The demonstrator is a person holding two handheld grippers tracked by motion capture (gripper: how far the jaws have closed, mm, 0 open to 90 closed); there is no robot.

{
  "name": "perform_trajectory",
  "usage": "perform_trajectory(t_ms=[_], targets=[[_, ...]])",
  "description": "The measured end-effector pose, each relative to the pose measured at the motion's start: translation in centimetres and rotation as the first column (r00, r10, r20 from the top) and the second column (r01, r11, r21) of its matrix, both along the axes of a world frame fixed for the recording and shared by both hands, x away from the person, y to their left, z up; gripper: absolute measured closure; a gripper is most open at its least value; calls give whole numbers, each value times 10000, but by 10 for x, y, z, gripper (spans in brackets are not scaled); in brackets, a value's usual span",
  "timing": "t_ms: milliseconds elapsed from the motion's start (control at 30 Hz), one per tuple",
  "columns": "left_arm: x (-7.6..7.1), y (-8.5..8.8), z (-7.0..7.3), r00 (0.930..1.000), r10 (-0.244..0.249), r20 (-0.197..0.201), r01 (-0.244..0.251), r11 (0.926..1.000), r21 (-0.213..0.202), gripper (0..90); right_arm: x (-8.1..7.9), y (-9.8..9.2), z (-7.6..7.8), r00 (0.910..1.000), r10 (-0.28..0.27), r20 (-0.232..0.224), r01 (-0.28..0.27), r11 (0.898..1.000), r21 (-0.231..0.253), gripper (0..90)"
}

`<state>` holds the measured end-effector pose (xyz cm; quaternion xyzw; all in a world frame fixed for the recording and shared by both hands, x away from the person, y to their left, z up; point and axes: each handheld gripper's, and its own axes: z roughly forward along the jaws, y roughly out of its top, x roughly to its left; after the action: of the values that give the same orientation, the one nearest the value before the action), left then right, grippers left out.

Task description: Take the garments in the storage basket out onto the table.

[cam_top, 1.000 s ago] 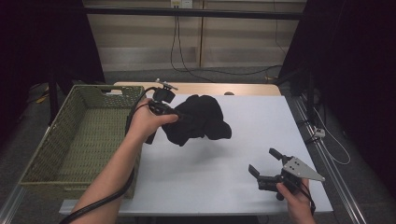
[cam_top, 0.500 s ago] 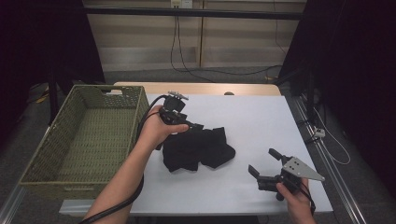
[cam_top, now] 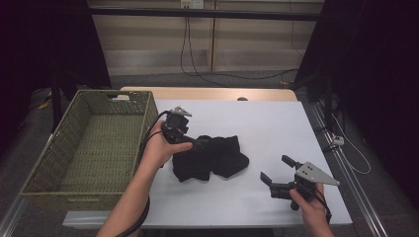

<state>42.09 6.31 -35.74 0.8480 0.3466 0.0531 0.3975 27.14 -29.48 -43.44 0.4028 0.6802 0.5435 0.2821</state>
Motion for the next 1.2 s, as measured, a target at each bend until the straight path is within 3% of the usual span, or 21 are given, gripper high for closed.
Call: perform_trajectory(t_ms=[67, 233, 467, 600, 700, 833, 900, 933, 1067, 1200], targets=[[-2, 2, -5, 9998, 96, -152, -100, 9996, -274, 87, 1, 1, 1, 10000, 52, -25, -52, 10000, -29, 0], [-9, 6, -14, 9995, 226, -215, -234, 9989, -400, 75, 5, 2, 0, 9997, 37, -245, -39, 10000, -90, 0], [-19, 9, -27, 9996, 292, -24, -292, 9993, -245, 61, 18, 9, 2, 9990, 56, -432, -61, 9999, -130, 0], [-20, 13, -33, 9992, 387, -87, -390, 9981, -479, 62, 26, 13, -1, 9978, 30, -668, -35, 10000, -79, 2], [-20, 16, -38, 9989, 466, -55, -468, 9984, -306, 62, 31, 15, -2, 9969, 44, -780, -50, 10000, -77, 6], [-19, 16, -42, 9975, 696, -87, -700, 9963, -501, 62, 40, 20, -4, 9957, 122, -914, -144, 9996, -228, 9], [-18, 19, -43, 9994, 341, 1, -341, 9994, -109, 62, 45, 23, -6, 9932, 304, -1120, -330, 9992, -213, 12], [-20, 16, -45, 9980, 625, -58, -626, 9973, -388, 62, 47, 26, -6, 9928, 345, -1146, -374, 9990, -230, 17], [-20, 18, -47, 9984, 562, 8, -562, 9977, -388, 61, 53, 37, -8, 9851, 826, -1511, -891, 9953, -369, 29], [-20, 18, -48, 9965, 830, -137, -835, 9958, -381, 61, 59, 45, -10, 9751, 1051, -1954, -1160, 9922, -450, 88]])
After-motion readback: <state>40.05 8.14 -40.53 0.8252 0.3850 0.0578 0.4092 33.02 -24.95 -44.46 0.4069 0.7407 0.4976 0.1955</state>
